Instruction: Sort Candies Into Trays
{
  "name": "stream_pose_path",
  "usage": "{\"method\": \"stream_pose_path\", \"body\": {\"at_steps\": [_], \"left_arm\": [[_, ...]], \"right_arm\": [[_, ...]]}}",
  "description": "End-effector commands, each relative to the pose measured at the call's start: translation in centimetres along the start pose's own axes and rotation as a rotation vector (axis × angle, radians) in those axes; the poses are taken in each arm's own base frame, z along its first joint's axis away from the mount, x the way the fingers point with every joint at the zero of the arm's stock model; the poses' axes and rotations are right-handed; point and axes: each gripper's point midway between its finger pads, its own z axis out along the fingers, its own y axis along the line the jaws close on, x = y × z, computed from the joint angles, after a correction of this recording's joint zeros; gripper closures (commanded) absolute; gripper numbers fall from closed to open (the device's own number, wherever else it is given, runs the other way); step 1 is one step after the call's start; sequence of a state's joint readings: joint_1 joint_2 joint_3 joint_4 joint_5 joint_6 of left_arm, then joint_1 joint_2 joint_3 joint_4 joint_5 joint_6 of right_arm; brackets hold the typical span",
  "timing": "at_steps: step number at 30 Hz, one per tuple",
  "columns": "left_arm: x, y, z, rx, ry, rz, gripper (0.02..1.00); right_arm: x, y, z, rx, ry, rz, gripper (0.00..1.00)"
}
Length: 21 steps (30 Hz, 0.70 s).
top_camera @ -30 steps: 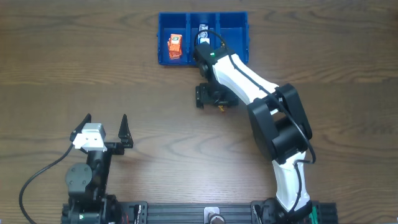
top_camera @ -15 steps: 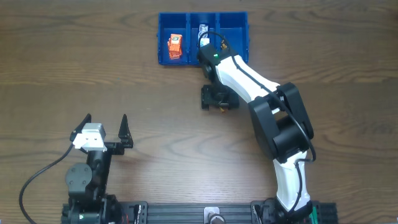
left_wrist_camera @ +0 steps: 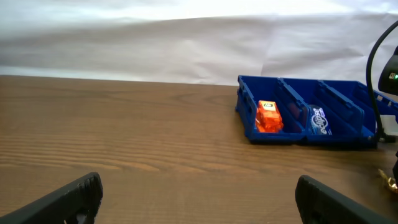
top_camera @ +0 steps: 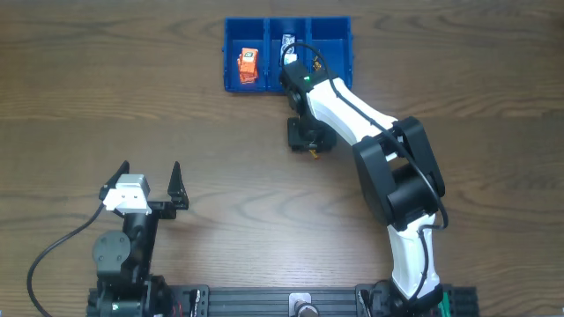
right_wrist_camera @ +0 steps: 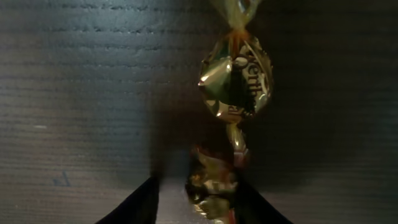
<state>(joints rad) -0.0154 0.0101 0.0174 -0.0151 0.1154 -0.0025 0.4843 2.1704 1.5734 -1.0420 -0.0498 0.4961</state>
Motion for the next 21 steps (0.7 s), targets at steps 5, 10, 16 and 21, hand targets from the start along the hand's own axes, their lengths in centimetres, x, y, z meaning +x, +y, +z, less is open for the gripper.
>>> {"method": "stream_pose_path", "body": {"at_steps": [5,10,16,21], "left_arm": [[1.75,-0.33,0.02,0.024,0.059,0.002,0.023],[1.75,-0.33,0.02,0.024,0.059,0.002,0.023],[1.75,-0.33,0.02,0.024,0.059,0.002,0.023],[1.75,-0.33,0.02,0.024,0.059,0.002,0.023]], "right_arm": [[-0.28,-0.42,-0.05,0.007,-0.009,0.013,0.680],[-0.28,-0.42,-0.05,0.007,-0.009,0.013,0.752],[-0.30,-0.40,-0.05,0.006,-0.010,0.013,0.814],[-0.73,-0.18,-0.39,-0.004,-0.031,0.011,0.838]]}}
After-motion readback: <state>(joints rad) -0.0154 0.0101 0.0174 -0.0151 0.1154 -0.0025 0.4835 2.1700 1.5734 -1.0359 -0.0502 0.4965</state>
